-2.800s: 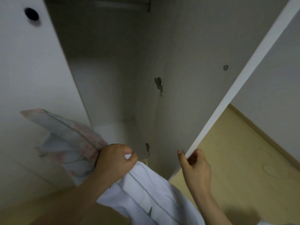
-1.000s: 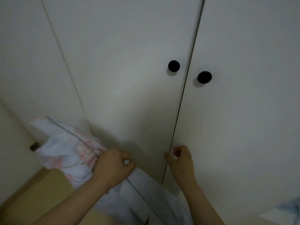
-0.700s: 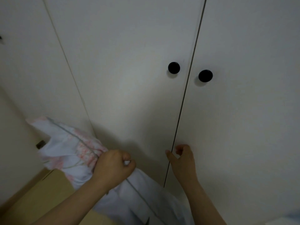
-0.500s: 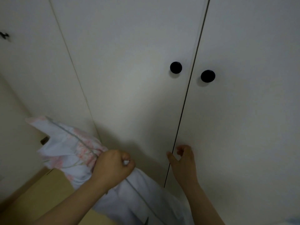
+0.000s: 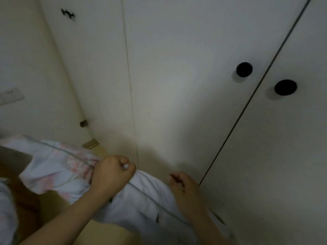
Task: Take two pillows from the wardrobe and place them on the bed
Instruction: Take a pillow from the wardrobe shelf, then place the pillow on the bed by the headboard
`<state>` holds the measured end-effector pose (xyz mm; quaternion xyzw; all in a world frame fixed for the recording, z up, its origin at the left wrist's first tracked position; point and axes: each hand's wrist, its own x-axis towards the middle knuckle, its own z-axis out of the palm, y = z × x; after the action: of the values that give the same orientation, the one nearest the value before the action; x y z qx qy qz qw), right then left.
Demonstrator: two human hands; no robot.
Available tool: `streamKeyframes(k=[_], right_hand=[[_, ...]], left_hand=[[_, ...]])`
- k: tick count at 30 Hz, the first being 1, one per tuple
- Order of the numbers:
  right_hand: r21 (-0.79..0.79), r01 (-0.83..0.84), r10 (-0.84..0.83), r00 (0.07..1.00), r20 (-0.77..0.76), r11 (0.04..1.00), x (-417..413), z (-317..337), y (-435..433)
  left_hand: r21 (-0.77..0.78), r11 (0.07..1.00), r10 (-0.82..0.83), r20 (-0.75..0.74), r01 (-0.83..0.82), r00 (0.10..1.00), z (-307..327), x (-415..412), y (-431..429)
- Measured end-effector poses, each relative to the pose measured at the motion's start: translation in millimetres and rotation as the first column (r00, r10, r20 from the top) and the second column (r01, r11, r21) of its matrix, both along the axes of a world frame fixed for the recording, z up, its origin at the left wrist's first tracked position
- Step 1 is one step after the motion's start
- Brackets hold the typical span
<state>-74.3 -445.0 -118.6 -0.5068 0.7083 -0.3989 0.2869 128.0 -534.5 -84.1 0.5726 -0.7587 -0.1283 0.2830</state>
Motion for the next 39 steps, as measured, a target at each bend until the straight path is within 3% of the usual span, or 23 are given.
streamKeyframes(k=[7, 11, 18, 27, 39], right_hand=[[-0.068, -0.268, 0.249, 0.946, -0.208, 0.961, 79, -5, -35], [-0.080, -0.369, 0.326, 0.889, -0.323, 0.926, 128, -1, -57], [-0.004, -0.535, 0.514, 0.813, -0.276, 0.845, 250, 10, -96], [0.009, -0.757, 0.718, 0.615, -0.326, 0.653, 439, 23, -131], [0.062, -0.910, 0.854, 0.359, -0.376, 0.410, 585, 8, -186]], left_hand=[[0.085, 0.952, 0.306, -0.164, -0.295, 0.938, 4, 76, 7], [0.076, 0.941, 0.337, -0.258, -0.329, 0.905, 4, 125, 11], [0.049, 0.867, 0.491, -0.255, -0.497, 0.833, 9, 244, 14], [0.070, 0.701, 0.694, -0.297, -0.710, 0.656, 1, 422, 38], [0.114, 0.450, 0.877, -0.241, -0.886, 0.415, -22, 535, 42]])
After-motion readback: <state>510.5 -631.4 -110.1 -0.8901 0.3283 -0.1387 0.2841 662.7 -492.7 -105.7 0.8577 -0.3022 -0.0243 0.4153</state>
